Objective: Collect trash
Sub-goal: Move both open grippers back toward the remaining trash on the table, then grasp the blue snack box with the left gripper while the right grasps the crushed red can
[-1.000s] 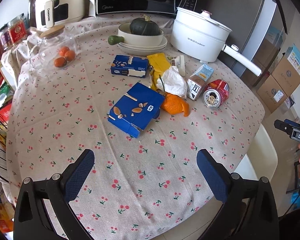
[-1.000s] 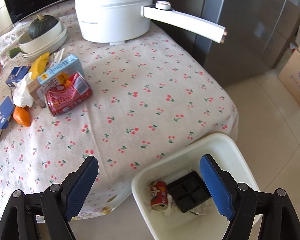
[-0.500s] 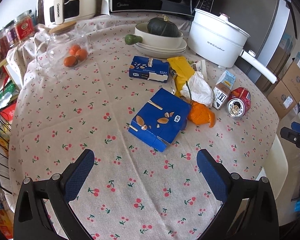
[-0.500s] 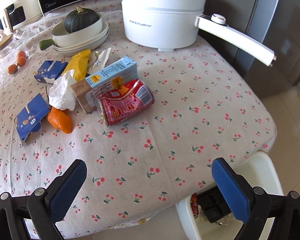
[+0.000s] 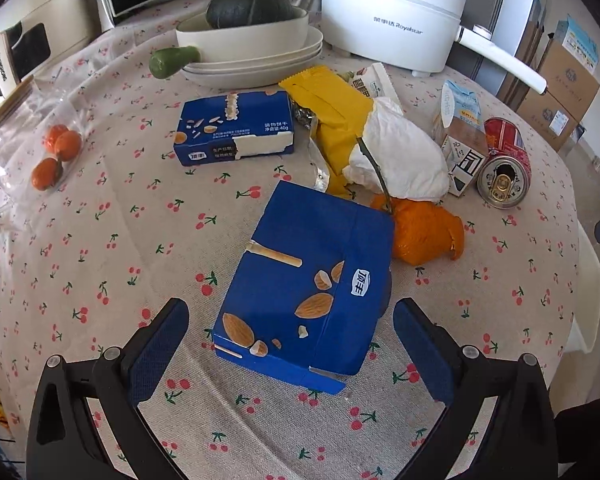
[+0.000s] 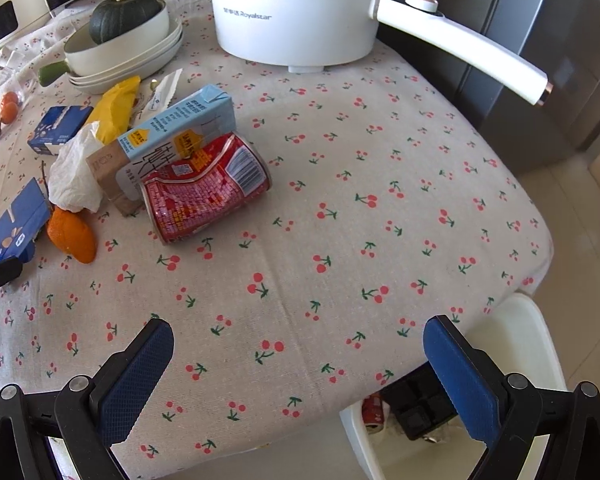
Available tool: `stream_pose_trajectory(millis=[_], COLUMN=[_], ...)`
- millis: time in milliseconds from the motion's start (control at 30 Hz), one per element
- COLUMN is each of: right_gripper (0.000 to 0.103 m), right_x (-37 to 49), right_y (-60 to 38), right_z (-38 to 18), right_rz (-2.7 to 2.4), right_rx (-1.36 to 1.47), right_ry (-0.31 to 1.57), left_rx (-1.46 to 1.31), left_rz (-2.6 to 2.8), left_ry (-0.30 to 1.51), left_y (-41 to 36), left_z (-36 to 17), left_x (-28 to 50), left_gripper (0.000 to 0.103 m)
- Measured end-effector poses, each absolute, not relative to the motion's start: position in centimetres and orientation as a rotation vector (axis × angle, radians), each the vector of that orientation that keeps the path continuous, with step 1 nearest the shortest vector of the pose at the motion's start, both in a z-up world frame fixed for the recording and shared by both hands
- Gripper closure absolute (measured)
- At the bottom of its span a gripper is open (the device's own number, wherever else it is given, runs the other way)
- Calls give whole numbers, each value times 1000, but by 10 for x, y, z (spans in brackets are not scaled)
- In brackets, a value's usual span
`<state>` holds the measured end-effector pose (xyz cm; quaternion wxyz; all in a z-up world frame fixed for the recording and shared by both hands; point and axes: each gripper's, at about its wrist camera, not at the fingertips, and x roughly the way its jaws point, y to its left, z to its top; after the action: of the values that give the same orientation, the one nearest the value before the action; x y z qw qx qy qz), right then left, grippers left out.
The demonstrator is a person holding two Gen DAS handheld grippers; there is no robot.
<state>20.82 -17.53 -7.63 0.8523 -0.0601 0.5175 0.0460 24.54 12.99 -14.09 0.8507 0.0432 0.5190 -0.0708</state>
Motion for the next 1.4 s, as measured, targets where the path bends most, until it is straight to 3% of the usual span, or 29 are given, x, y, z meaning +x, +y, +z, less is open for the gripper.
stream_pose_trajectory(millis=[100, 200, 333, 600, 867, 1267, 1300, 1367, 1400], right_gripper=[1, 1, 1, 1, 1, 1, 1, 15, 16], right_x=[210, 209, 210, 234, 277, 312, 312, 313, 312], right_y=[-177, -176, -176, -150, -127, -108, -107, -106, -106], right_z=[-80, -81, -80, -85, -99, -118, -119, -120, -120], right_rz=[98, 98, 99, 239, 353, 457, 455, 471, 471], right_rx=[-130, -139, -118, -93, -252, -336, -341, -316, -298], right_ry=[1106, 1109, 1109, 1119, 1082, 1078, 1079, 1085, 1089], left_rx=[38, 10, -19, -104, -142, -177, -180, -183, -183], left_rz=[-135, -147, -143, -94, -93, -83, -82, -83, -84], left_ry=[1107, 1108, 1124, 1124, 1085, 1102, 1102, 1103, 1103], left_y=[133, 131, 127, 134, 144, 152, 152, 150, 149], left_z=[-145, -146, -144, -123, -101, -103, -103, -103, -103], left_x=[251, 254, 247, 215, 192, 198, 198, 199, 199], left_gripper=[1, 14, 18, 19, 19, 19, 19, 19, 19])
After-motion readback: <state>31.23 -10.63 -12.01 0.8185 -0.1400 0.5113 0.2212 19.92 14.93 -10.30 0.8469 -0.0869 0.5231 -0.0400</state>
